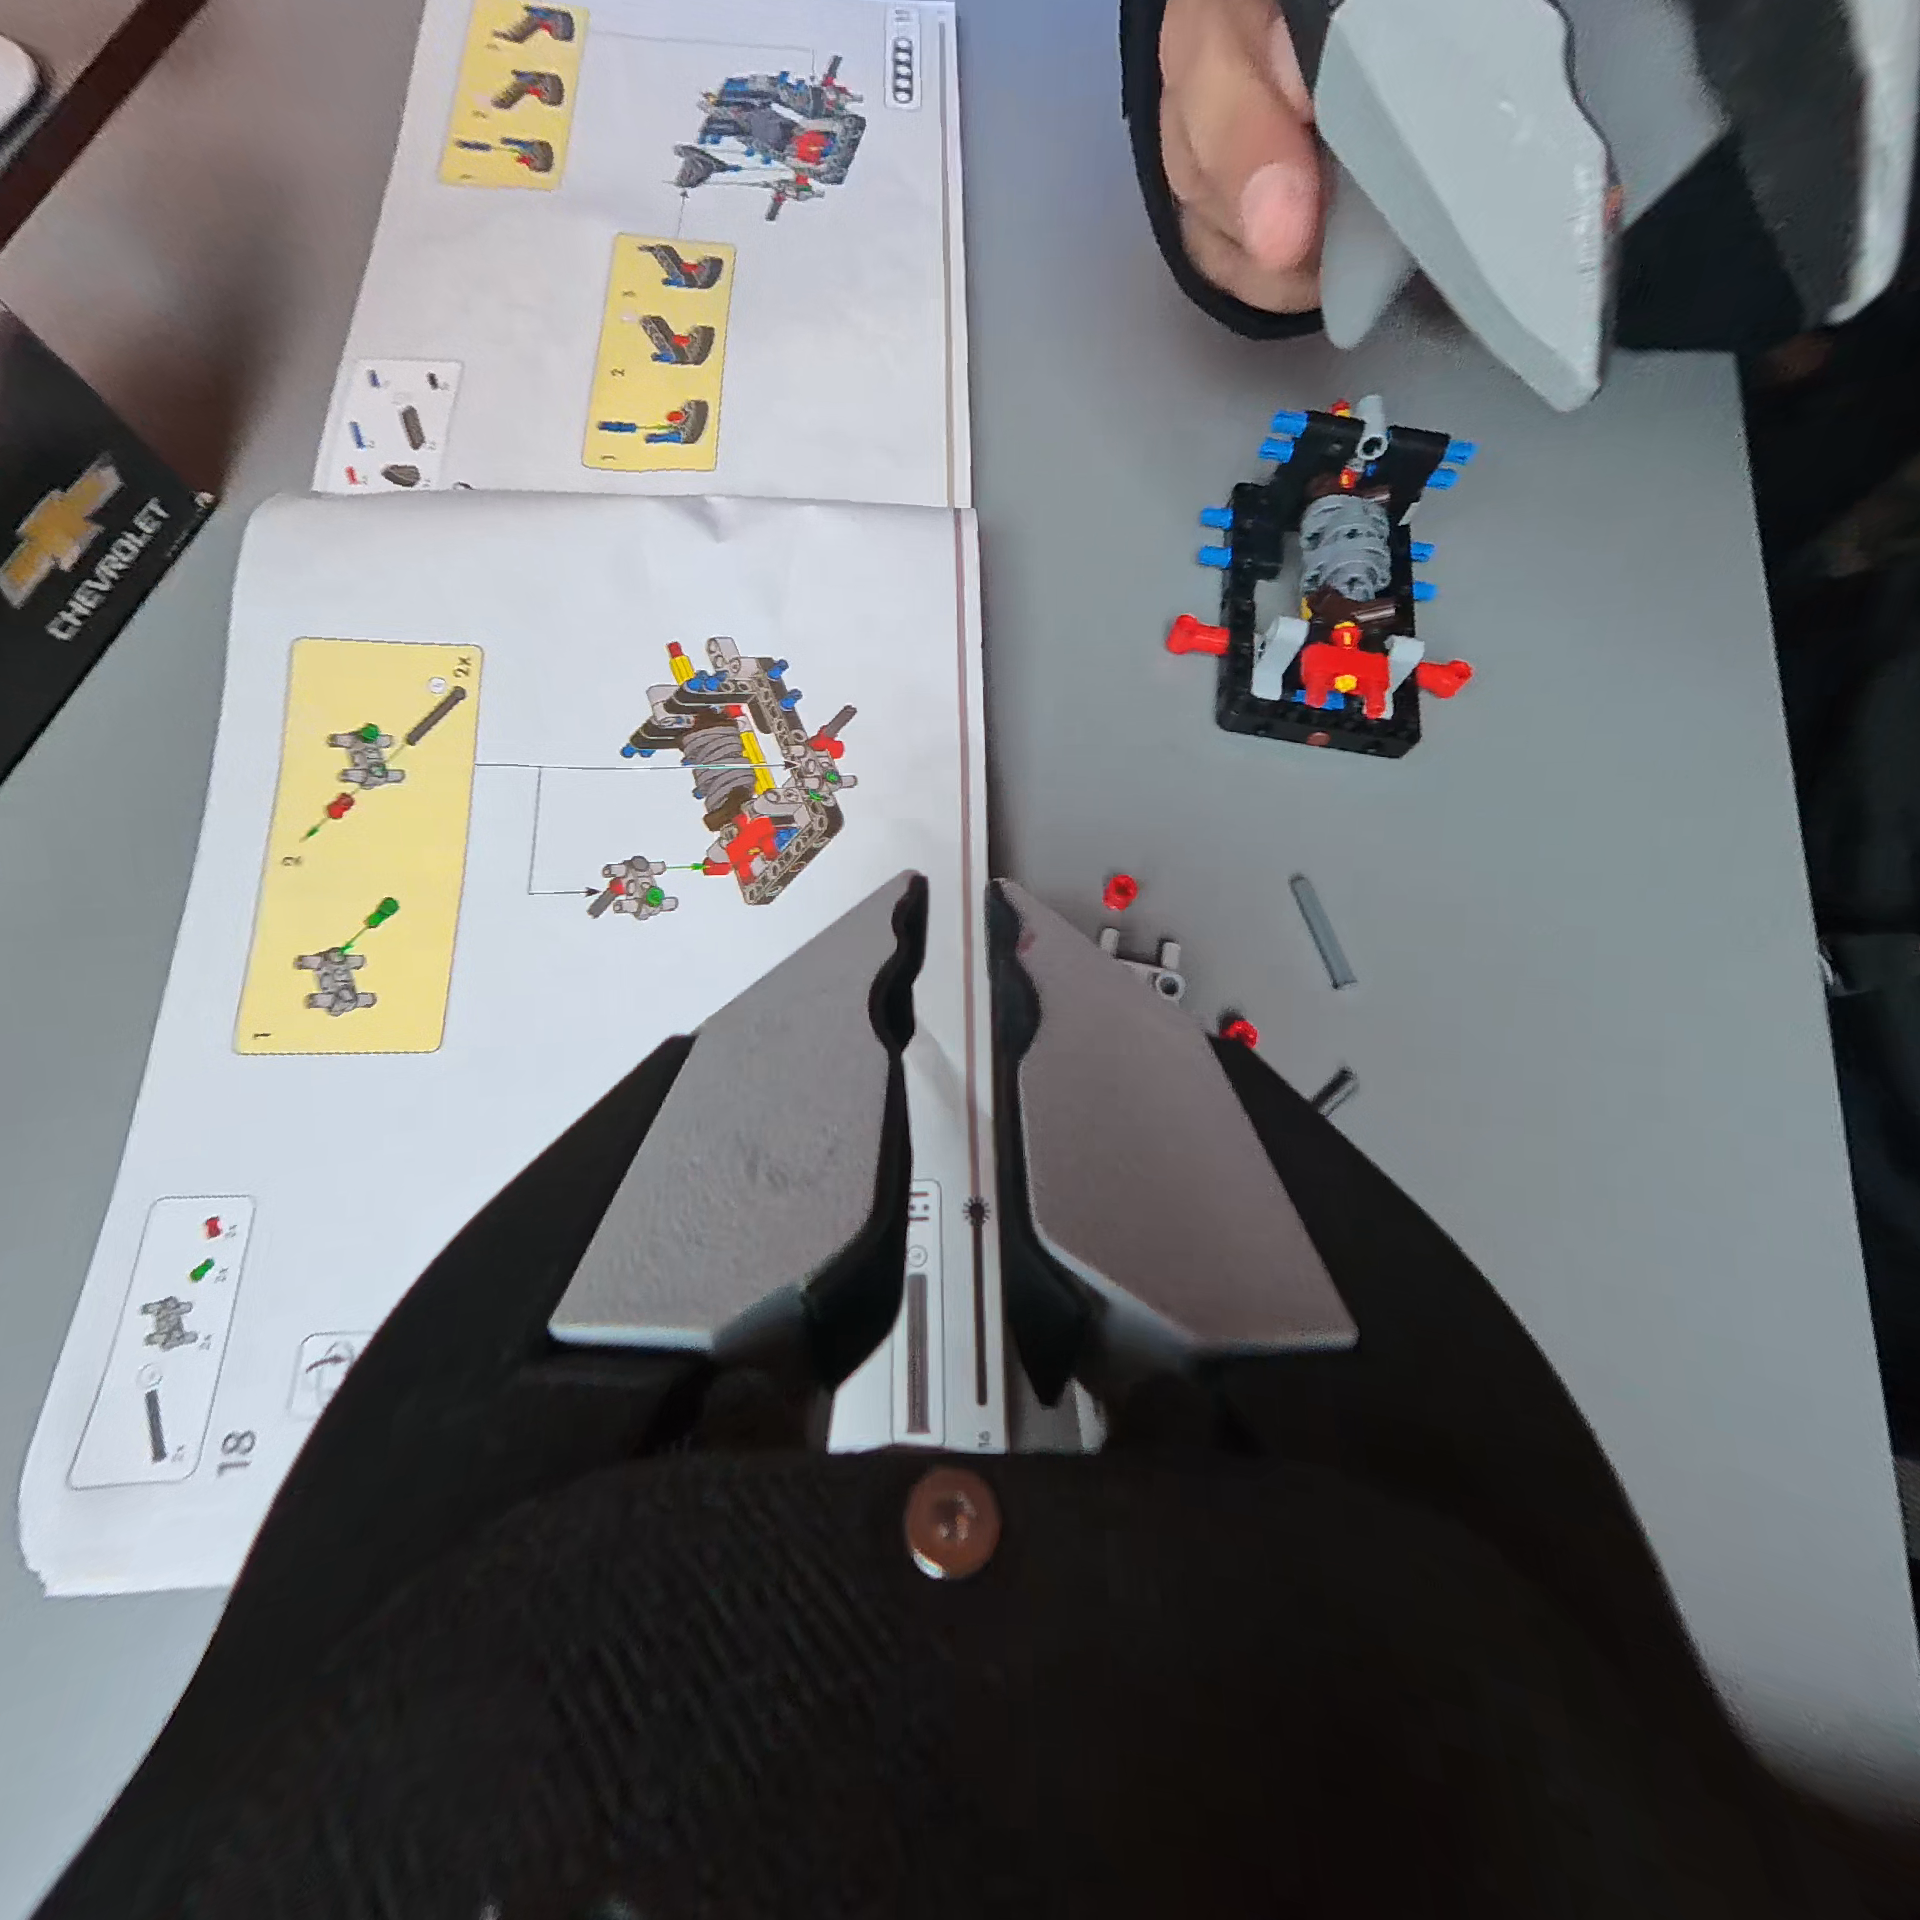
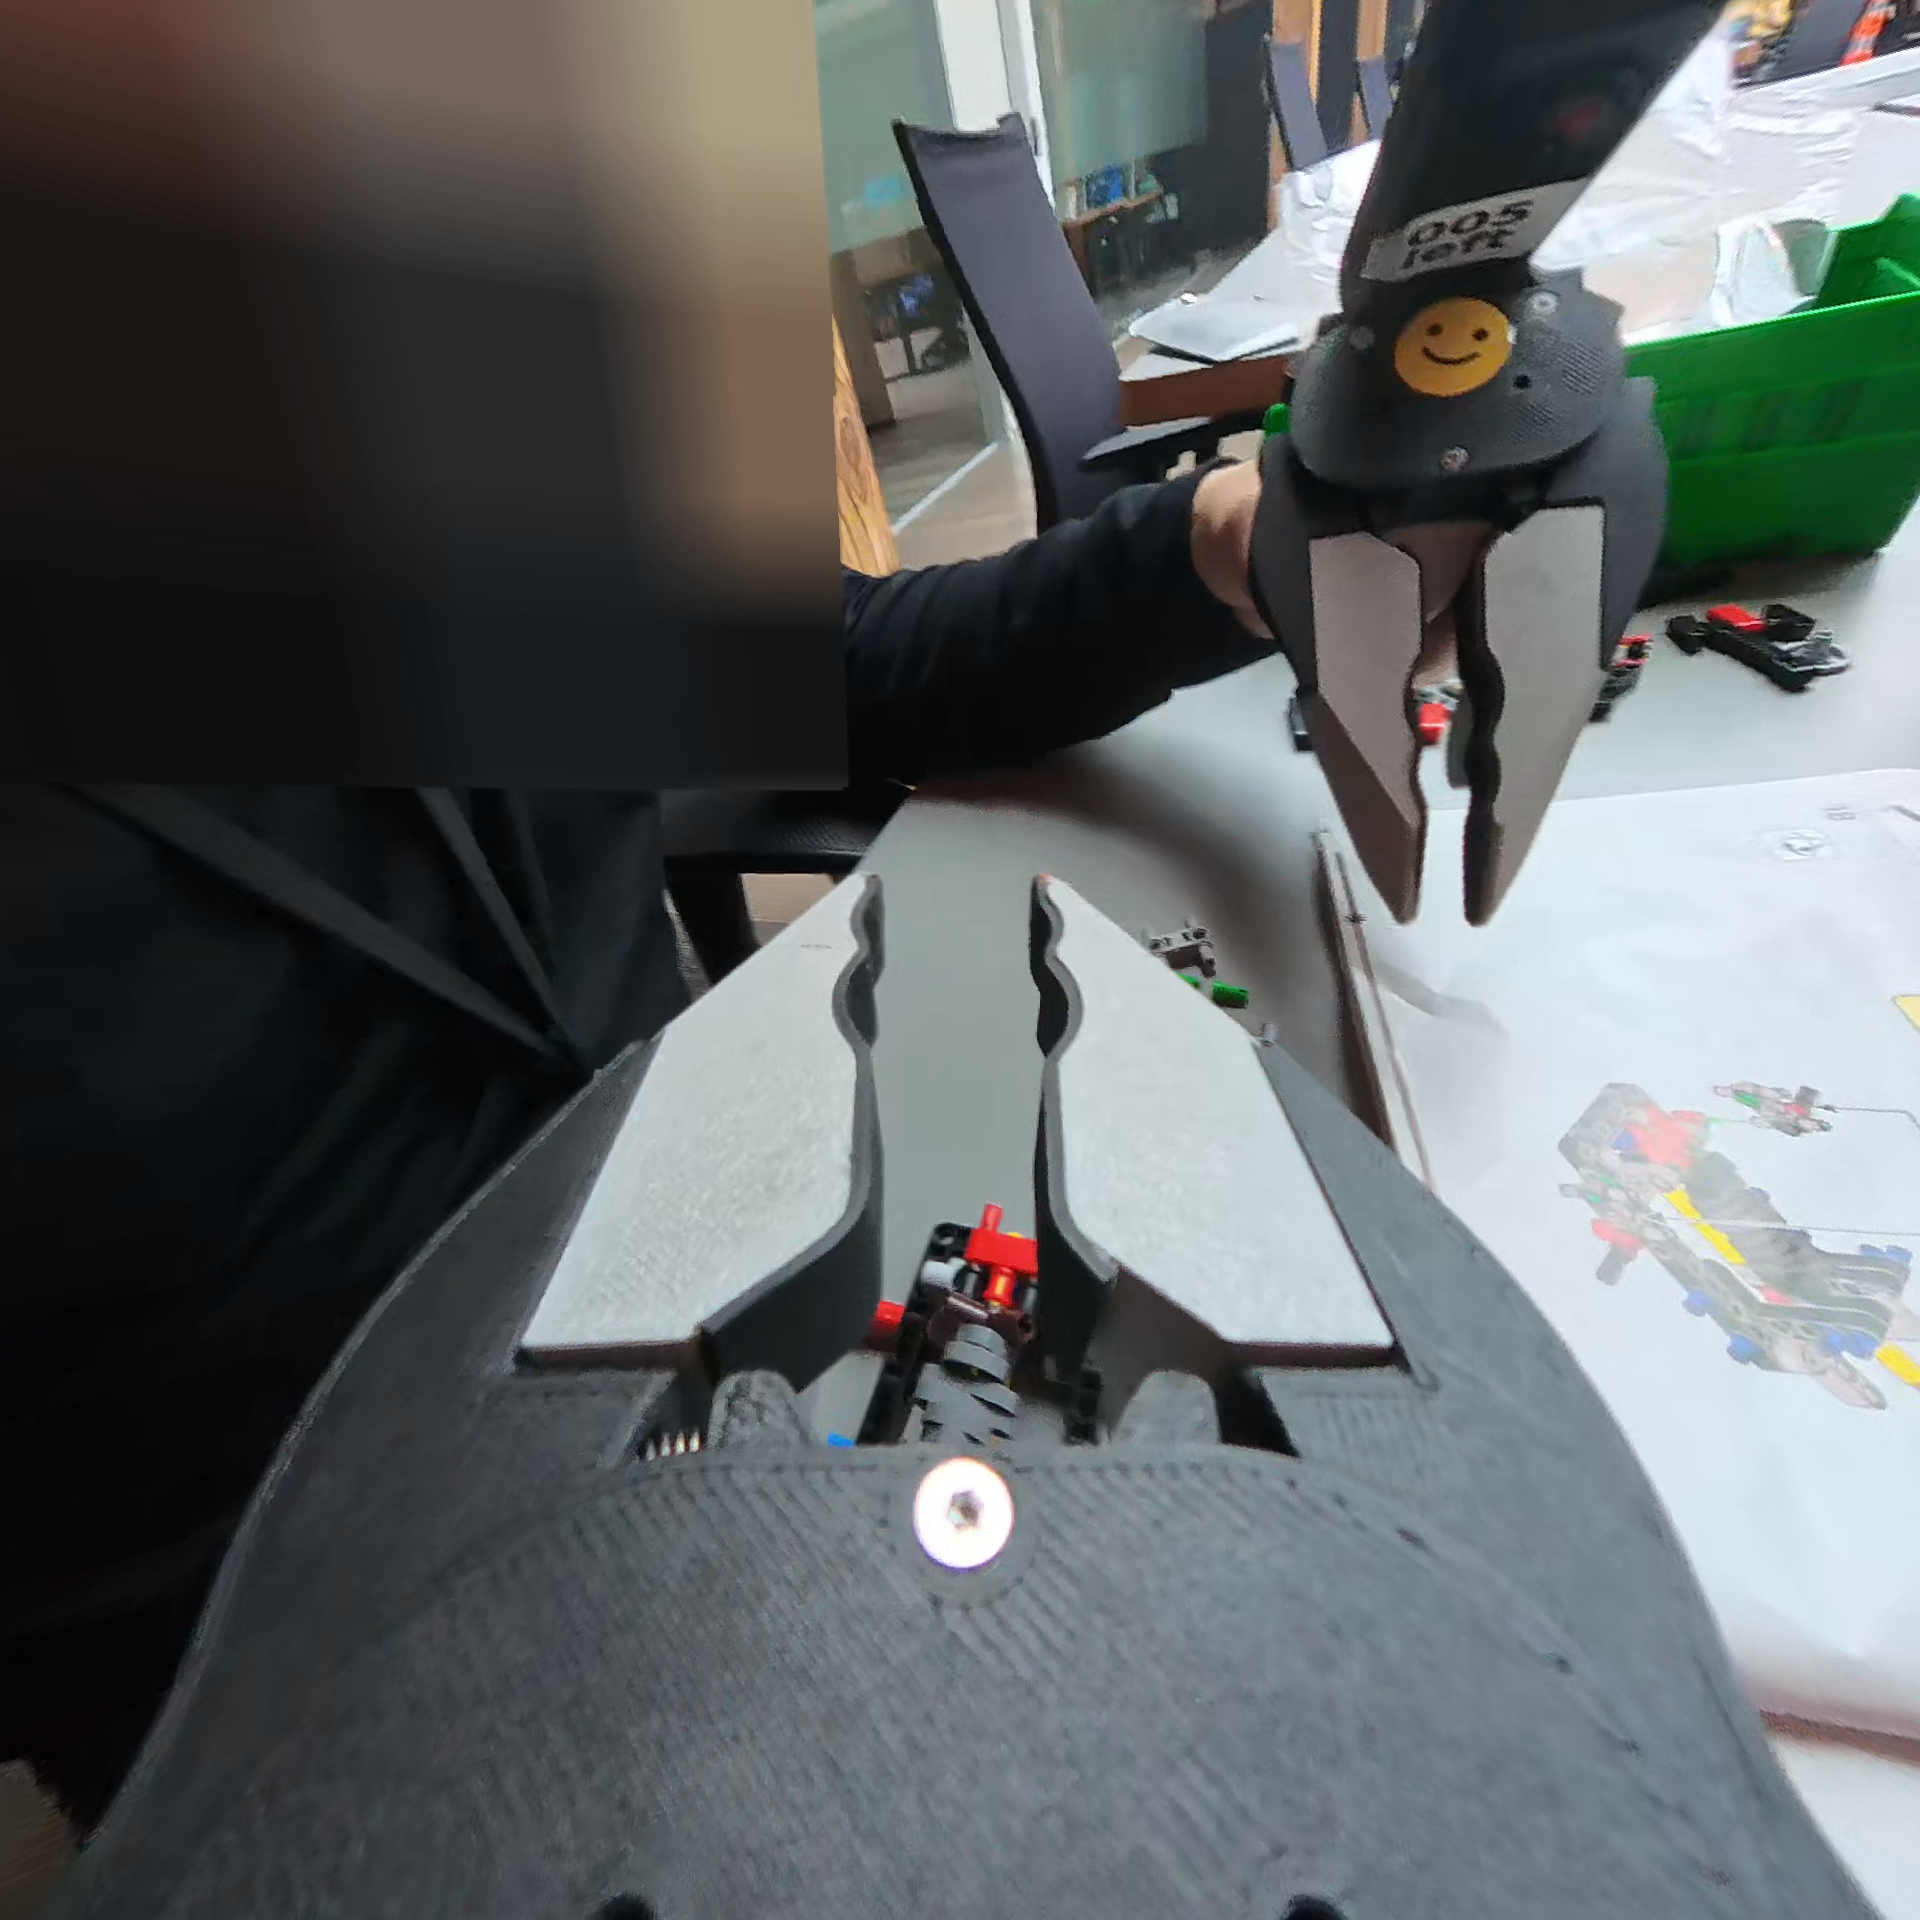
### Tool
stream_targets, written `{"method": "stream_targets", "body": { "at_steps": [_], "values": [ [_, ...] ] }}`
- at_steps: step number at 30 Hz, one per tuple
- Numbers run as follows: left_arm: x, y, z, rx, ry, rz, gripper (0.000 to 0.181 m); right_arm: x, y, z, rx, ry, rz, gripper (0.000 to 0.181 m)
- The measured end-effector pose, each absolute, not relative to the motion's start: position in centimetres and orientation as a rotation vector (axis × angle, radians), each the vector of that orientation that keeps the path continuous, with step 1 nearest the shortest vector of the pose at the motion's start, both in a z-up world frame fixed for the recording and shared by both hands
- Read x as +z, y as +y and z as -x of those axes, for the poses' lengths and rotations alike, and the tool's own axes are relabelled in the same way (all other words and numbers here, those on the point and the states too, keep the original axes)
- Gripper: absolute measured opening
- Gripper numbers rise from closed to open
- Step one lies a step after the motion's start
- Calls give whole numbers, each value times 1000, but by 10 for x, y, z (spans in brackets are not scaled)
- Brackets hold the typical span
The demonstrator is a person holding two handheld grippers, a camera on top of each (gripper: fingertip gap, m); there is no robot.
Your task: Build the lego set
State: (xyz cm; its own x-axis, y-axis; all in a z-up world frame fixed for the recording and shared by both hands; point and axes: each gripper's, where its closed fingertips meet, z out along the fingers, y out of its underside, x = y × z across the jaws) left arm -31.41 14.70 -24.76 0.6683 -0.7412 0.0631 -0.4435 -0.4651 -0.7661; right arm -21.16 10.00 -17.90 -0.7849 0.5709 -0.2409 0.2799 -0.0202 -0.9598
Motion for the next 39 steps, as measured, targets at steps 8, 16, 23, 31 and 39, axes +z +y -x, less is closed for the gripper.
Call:
{"method": "stream_targets", "body": {
  "at_steps": [8,16,23,31,39],
  "values": [
    [-182,174,357,-473,539,1865,48,-167,148,234,1459,-1638,816,18],
    [-145,179,403,-342,297,1708,36,-197,122,226,1548,-1914,951,38],
    [-156,181,414,-360,256,1765,36,-264,89,226,949,-2393,1049,62],
    [-182,183,411,-304,327,1896,42,-304,108,213,630,-2550,1088,32],
    [-176,182,424,-291,273,1870,38,-307,133,192,553,-2620,1105,20]
  ]
}}
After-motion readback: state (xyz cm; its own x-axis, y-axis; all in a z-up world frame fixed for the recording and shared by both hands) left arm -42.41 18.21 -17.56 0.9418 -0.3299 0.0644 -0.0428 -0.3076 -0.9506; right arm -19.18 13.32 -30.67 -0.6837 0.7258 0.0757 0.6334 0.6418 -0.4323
